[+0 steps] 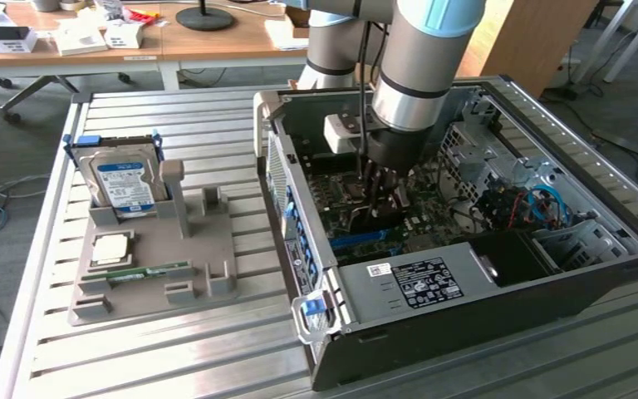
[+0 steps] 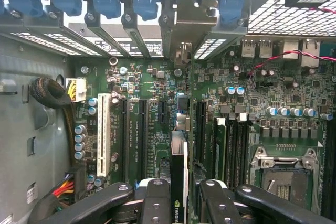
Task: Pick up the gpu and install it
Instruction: 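Insert the gpu into the slot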
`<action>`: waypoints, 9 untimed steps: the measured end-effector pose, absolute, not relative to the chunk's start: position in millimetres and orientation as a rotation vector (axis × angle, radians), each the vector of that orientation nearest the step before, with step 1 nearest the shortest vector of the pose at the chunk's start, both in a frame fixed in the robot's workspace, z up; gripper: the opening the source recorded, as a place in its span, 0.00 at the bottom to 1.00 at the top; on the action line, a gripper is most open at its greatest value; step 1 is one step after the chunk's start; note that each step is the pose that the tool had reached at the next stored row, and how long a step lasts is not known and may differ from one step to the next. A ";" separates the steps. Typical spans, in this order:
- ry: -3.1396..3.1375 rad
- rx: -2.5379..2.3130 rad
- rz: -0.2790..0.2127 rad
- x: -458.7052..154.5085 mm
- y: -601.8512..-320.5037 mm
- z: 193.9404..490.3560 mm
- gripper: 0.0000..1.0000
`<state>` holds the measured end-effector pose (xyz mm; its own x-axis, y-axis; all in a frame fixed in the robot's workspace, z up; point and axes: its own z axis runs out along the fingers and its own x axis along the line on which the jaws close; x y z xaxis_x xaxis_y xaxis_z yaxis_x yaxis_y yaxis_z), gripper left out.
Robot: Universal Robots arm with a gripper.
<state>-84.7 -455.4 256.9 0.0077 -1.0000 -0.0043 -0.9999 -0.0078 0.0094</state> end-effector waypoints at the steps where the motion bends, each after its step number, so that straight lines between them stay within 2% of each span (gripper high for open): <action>1: -2.210 2.227 -0.015 -84.7 -455.3 256.7 0.26; 9: -2.211 2.228 -0.015 -84.7 -455.3 253.6 0.26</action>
